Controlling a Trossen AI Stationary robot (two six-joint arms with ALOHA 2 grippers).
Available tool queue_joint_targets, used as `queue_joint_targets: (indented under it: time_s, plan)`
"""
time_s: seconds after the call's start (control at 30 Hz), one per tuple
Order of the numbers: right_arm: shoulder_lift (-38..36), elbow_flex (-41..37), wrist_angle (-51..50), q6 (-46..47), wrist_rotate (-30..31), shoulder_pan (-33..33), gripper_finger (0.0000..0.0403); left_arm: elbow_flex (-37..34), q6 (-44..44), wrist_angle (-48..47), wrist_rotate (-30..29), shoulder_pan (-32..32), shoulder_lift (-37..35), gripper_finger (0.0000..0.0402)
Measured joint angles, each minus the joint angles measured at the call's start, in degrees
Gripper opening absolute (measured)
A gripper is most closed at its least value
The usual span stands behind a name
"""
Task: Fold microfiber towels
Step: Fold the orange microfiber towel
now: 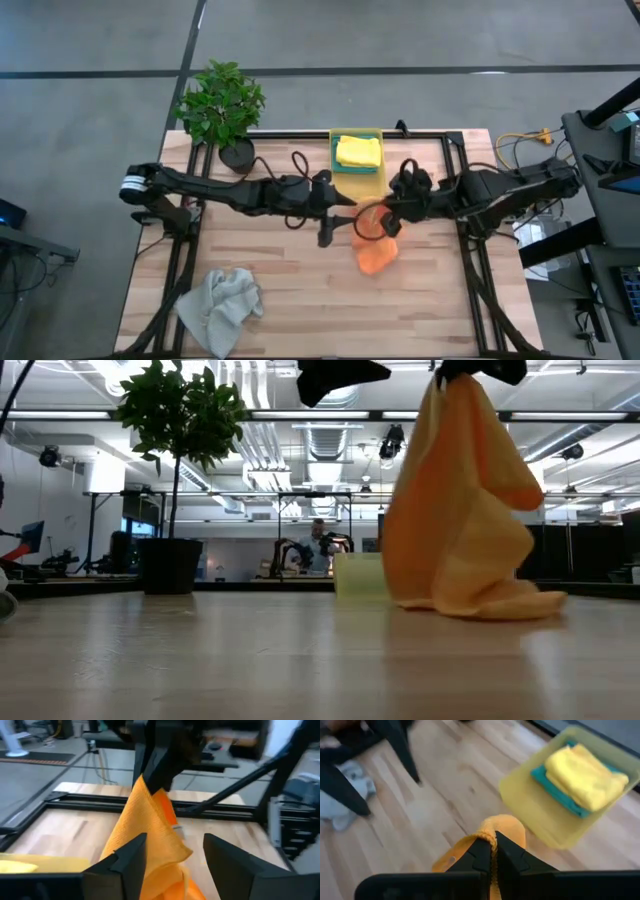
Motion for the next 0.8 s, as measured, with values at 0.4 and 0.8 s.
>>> queue_joint_targets:
  time_s: [0.4,0.8]
  plan:
    - [0.2,1.5,6.3,2.8,2.8,-4.1,0.0009,3.0,-2.0,-1.5,-9.4,0.5,1.3,0.0189]
    - [5.4,3.0,15.2,-2.2,1.3,-5.0,0.0009,4.0,-3.0,-1.5,-13.1,0.4,1.3,0.019]
